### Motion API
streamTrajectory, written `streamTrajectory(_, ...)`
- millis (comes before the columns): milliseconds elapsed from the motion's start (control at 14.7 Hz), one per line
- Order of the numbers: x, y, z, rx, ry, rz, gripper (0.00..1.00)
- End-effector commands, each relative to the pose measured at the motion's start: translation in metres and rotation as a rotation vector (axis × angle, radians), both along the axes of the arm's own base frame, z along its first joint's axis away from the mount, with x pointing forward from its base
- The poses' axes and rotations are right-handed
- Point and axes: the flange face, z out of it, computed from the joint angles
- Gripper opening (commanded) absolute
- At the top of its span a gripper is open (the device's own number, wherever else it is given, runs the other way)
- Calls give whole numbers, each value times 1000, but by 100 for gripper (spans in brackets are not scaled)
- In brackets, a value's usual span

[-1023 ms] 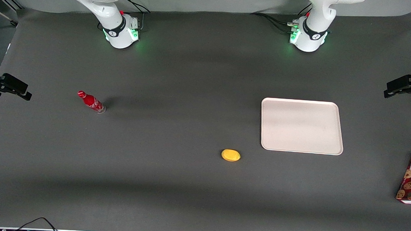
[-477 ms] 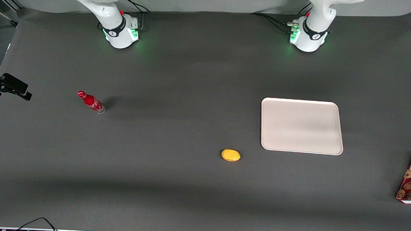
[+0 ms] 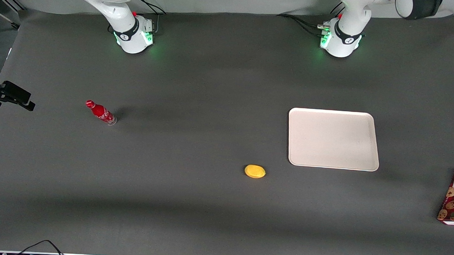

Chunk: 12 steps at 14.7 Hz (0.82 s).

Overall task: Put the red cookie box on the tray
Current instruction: 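Move the left gripper toward the red plaid shortbread box, then lower the open left gripper around the box and close on it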

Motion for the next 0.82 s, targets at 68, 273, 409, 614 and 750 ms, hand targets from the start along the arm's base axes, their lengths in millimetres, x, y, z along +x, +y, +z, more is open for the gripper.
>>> streamTrajectory(68,14,42,-54,8,-23,-106,100)
streamTrajectory(273,12,68,-106,0,-24,-110,100)
streamTrajectory(409,8,74,-130,-7,0,-107,100)
streamTrajectory(614,5,92,-164,5,-18,-111,100)
streamTrajectory(750,3,98,-177,-2,-29,-118,100)
